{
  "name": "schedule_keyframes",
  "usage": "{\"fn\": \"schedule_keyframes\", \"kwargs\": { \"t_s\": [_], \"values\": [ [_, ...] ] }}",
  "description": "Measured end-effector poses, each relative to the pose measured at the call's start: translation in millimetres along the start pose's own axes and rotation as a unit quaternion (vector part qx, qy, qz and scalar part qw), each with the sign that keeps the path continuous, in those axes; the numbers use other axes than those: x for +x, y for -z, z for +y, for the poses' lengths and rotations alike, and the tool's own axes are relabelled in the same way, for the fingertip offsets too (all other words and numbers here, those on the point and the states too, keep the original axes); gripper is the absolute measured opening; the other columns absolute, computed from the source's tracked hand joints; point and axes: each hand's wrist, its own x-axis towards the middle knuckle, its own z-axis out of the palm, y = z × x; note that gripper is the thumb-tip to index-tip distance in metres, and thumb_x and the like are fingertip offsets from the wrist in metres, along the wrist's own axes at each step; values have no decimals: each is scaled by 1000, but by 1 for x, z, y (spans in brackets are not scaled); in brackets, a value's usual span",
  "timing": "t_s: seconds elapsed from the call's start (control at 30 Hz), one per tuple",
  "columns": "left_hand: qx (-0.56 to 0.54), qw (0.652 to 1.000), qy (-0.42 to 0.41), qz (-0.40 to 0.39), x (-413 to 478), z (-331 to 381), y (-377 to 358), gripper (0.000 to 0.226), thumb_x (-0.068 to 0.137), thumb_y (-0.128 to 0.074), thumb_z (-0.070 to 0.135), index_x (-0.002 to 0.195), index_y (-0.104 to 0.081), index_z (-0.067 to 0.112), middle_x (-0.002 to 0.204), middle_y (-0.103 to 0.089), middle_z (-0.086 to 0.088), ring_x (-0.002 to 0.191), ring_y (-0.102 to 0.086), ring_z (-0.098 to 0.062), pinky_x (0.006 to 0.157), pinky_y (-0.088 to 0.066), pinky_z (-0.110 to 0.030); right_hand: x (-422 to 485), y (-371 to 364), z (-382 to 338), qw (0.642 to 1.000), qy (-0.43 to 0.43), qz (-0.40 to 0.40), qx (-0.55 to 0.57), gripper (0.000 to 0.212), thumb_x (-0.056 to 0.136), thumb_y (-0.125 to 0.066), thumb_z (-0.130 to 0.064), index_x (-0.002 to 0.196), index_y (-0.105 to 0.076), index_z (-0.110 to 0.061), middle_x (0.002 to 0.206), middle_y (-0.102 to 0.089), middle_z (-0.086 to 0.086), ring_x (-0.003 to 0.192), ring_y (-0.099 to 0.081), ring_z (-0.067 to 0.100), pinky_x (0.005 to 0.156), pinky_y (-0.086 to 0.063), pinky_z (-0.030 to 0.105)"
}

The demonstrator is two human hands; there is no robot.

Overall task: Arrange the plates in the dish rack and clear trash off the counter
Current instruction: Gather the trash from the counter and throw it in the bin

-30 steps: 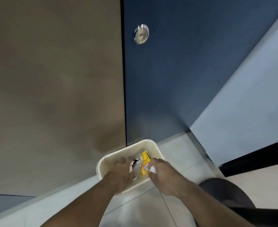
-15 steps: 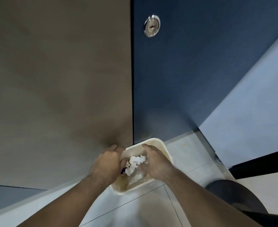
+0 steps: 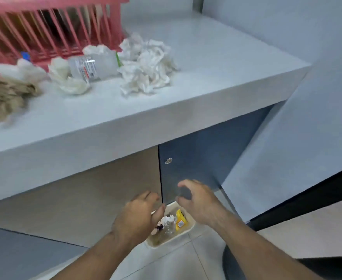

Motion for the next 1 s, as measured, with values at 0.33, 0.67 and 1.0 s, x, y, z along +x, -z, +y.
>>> {"fn": "schedule_keyframes", "kwargs": {
  "t_s": [0.33,0.67,1.0],
  "values": [
    [-27,987,-70,145,5,107,194,44,85,-28,57,93,-60,27,86,-59,12,72,-56,-10,61,-41,-27,-62,167,-101,993,87,79,5,35,93,-61,-38,127,-56,-29,124,-53,-16,113,-51,4,98,-44,23],
    [-29,972,-31,231,7,115,259,32,92,-44,47,106,-63,25,98,-63,13,73,-55,-5,64,-40,-24,-60,222,-157,986,129,97,-35,29,99,-49,-36,125,-56,-25,118,-57,-12,103,-52,5,91,-44,21],
    [-43,963,-29,263,64,55,314,27,95,-49,38,115,-60,23,107,-63,10,79,-51,-7,73,-43,-25,2,231,-223,984,86,149,-51,26,98,-51,-37,117,-60,-23,91,-59,-11,83,-59,10,79,-53,29]
  ]
}}
